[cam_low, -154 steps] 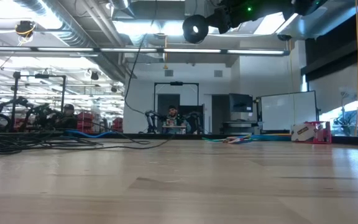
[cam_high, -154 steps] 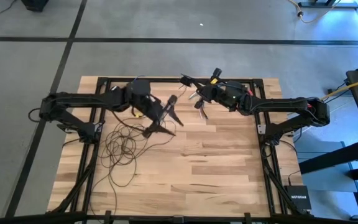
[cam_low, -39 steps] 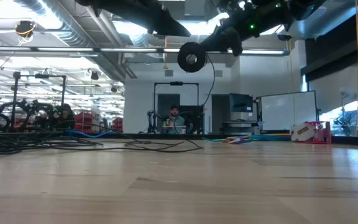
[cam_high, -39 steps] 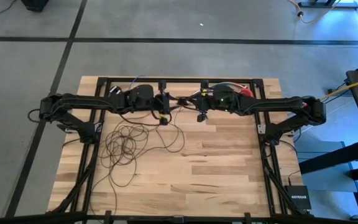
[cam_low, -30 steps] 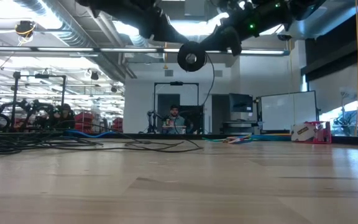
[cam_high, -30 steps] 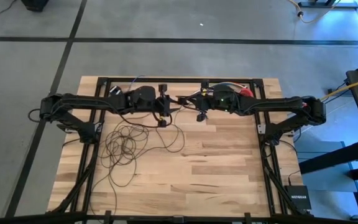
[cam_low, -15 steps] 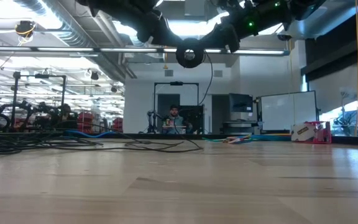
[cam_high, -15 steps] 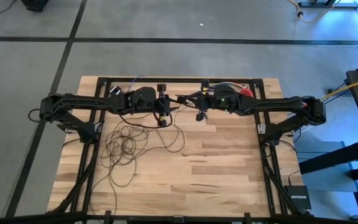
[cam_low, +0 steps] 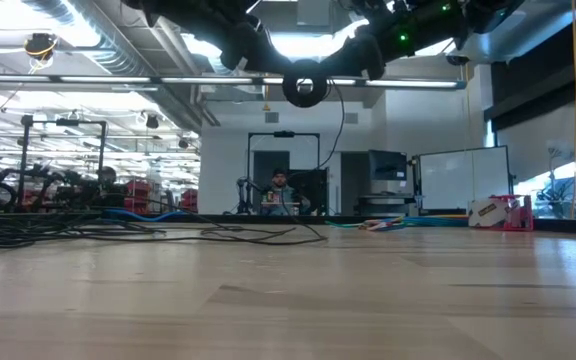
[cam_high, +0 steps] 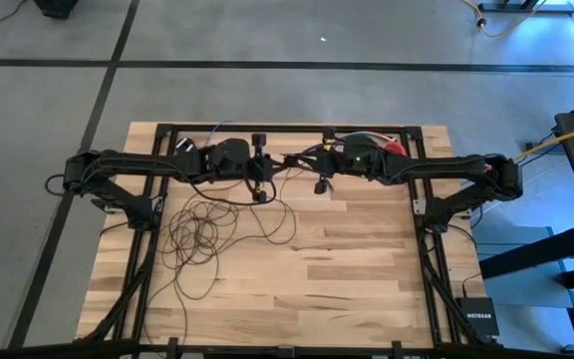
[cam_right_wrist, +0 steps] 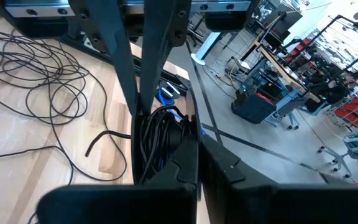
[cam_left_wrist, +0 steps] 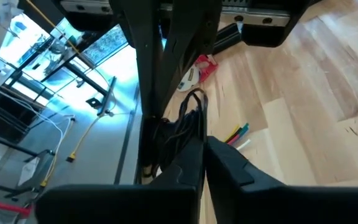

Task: Coiling cords

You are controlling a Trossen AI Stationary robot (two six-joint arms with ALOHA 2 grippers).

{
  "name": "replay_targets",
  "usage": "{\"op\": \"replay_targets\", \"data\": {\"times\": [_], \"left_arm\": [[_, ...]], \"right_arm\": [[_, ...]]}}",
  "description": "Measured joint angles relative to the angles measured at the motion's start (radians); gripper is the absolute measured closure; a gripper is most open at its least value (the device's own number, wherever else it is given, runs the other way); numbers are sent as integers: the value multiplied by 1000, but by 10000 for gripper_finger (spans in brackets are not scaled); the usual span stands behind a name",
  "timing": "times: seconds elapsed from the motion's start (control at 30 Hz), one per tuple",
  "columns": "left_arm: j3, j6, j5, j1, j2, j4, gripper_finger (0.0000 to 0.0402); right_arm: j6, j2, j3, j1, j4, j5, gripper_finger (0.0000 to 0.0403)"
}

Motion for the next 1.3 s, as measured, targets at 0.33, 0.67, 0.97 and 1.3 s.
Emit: {"op": "replay_targets", "data": {"times": [0.33, 0.67, 0.97, 1.3], "left_arm": [[0, -5, -21, -1, -1, -3, 397], [0, -8, -31, -1, -2, -6, 399], [-2, -53, 15, -1, -58, 24, 400], [-149, -67, 451, 78, -145, 293, 400]], "right_arm": [[24, 0, 0, 0, -16, -17, 393], [30, -73, 186, 41, -399, 138, 302], [179, -182, 215, 113, -728, 221, 251], [183, -308, -217, 111, -343, 136, 271]]}}
